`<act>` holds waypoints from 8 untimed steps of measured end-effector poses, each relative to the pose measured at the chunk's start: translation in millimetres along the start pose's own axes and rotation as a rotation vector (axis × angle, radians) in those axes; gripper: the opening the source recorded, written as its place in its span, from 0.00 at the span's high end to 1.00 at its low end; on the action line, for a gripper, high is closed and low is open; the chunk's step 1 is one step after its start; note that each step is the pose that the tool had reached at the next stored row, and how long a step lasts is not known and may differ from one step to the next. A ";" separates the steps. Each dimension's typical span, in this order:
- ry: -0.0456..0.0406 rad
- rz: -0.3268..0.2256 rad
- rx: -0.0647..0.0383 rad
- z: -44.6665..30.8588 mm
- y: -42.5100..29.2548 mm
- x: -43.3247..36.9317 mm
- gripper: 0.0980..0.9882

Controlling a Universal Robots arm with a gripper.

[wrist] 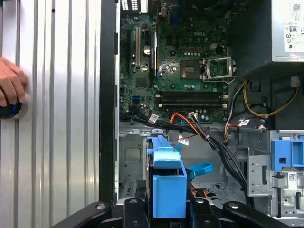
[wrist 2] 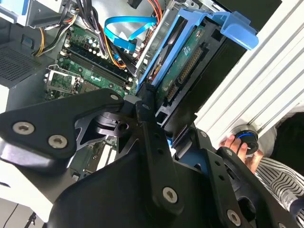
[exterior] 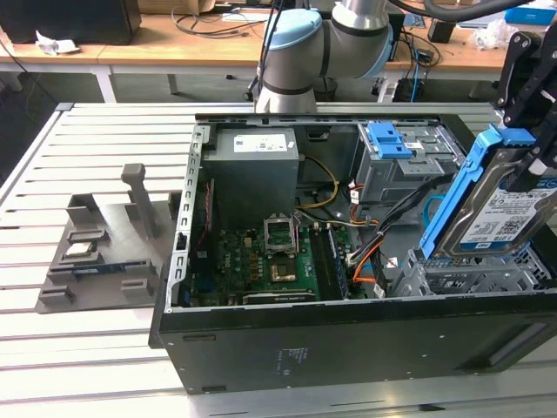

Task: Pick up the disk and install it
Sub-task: 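Insert the disk into the insertion slot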

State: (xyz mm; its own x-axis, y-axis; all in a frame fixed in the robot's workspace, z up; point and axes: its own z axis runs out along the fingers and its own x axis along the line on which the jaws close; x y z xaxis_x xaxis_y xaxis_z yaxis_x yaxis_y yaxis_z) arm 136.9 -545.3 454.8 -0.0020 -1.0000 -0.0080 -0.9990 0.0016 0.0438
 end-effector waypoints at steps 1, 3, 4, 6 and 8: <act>0.0000 0.000 0.000 0.7 0.0 0.0 0.70; 0.0004 0.000 0.000 3.1 -0.1 0.0 0.70; 0.0013 0.000 0.000 4.1 -0.2 0.0 0.70; 0.0014 0.000 0.000 6.3 -0.3 0.0 0.70; 0.0013 0.000 0.000 9.0 -0.4 -1.6 0.70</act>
State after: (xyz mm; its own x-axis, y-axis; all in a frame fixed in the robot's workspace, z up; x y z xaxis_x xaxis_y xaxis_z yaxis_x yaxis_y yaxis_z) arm 136.9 -543.6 445.8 -0.0020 -1.0000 -0.0067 -0.9990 0.0017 0.0438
